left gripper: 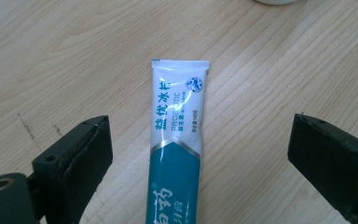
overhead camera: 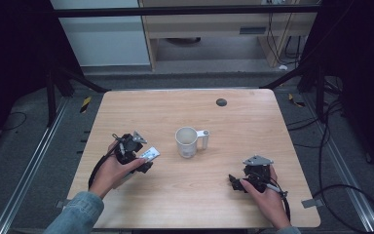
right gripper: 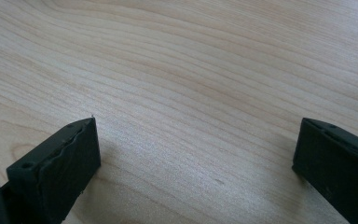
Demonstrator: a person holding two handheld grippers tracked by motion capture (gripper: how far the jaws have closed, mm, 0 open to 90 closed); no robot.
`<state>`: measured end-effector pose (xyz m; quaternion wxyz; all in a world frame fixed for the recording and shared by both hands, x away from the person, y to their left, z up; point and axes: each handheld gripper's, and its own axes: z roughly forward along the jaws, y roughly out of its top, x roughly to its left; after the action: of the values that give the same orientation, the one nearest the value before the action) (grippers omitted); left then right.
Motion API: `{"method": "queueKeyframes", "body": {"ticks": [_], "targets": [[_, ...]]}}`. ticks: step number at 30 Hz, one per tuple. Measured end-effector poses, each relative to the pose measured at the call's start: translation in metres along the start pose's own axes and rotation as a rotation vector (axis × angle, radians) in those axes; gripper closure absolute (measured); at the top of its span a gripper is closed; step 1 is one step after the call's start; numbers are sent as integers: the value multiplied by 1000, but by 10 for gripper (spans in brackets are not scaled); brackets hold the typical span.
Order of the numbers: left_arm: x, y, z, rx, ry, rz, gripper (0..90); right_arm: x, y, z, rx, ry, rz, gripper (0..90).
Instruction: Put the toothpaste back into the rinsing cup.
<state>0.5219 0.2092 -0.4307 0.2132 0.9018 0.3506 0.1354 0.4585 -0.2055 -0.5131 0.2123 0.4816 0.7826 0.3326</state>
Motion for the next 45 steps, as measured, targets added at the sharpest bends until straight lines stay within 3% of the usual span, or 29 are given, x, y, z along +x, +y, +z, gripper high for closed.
{"method": "queueKeyframes", "body": {"ticks": [3, 4, 9, 19, 31, 37, 45], "targets": [[3, 4, 0, 32, 16, 9, 76, 0, 0, 0, 0, 0, 0, 7], [5, 6, -2, 24, 20, 6, 116, 0, 0, 0, 0, -1, -2, 7], [10, 8, -3, 17, 27, -2, 122, 0, 0, 0, 0, -1, -1, 7], [25, 11, 4, 29, 4, -42, 208, 0, 0, 0, 0, -1, -2, 6], [20, 23, 9, 75, 7, -29, 281, 0, 0, 0, 2, 3, 3, 6], [20, 28, 19, 107, -15, -30, 336, 0, 0, 0, 2, 5, 3, 6], [20, 25, 25, 111, -28, -40, 438, 0, 0, 0, 2, 5, 3, 6]]}}
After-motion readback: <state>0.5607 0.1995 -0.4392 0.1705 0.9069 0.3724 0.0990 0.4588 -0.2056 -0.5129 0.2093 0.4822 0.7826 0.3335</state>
